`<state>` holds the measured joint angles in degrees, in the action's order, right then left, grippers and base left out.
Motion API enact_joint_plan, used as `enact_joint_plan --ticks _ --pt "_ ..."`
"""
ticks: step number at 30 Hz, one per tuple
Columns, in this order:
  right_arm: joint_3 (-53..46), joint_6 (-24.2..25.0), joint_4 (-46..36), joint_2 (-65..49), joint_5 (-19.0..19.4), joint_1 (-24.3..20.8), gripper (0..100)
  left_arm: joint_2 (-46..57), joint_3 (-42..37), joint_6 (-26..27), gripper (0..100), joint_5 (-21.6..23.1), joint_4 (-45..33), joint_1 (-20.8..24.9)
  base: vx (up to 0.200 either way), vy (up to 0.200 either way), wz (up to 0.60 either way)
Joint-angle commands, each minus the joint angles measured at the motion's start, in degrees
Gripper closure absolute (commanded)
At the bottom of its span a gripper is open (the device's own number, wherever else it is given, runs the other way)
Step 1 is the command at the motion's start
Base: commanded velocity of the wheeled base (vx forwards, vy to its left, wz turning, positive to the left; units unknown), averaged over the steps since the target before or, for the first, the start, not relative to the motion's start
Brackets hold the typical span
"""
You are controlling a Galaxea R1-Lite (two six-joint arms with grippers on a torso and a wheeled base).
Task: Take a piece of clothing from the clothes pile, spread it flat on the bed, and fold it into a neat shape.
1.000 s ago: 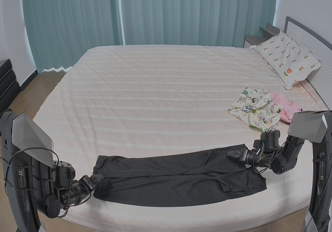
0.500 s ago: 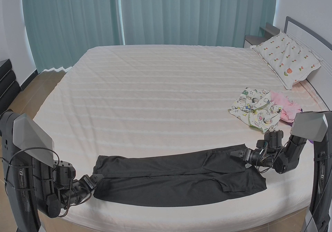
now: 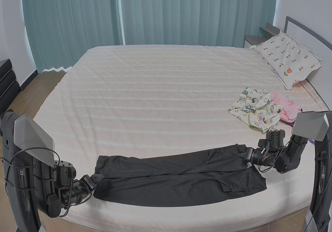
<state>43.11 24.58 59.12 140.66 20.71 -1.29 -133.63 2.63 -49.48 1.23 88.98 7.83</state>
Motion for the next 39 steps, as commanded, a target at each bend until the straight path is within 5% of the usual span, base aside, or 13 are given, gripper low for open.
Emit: enact_joint_plan --ticks 1,20,21,29,35,39 --pt "-0.2 0.0 0.1 -1.0 0.6 1.6 100 -0.1 0.0 0.0 0 0.0 1.0 0.0 0.000 0.000 0.00" --pt "-1.6 -0.6 0.2 -0.7 1.5 2.7 100 1.6 1.1 0.0 0 -0.4 1.0 -0.7 0.000 0.000 0.00" --pt "-1.8 -0.7 0.2 -1.0 1.5 2.7 0 3.5 1.8 -0.1 0 -1.0 1.0 -1.5 0.000 0.000 0.00" --pt "-3.6 -0.1 0.5 -3.1 1.6 2.7 0 10.0 8.5 3.3 0 -1.2 -3.0 -2.5 0.000 0.000 0.00" --pt "-6.2 -0.1 3.7 -2.8 1.5 2.6 0 9.7 24.7 7.4 0 -0.8 -23.2 -2.6 0.000 0.000 0.00" --pt "-7.0 -0.1 5.8 -2.1 1.5 2.5 0 6.5 28.5 14.3 0 1.0 -30.5 -2.1 0.000 0.000 0.00"
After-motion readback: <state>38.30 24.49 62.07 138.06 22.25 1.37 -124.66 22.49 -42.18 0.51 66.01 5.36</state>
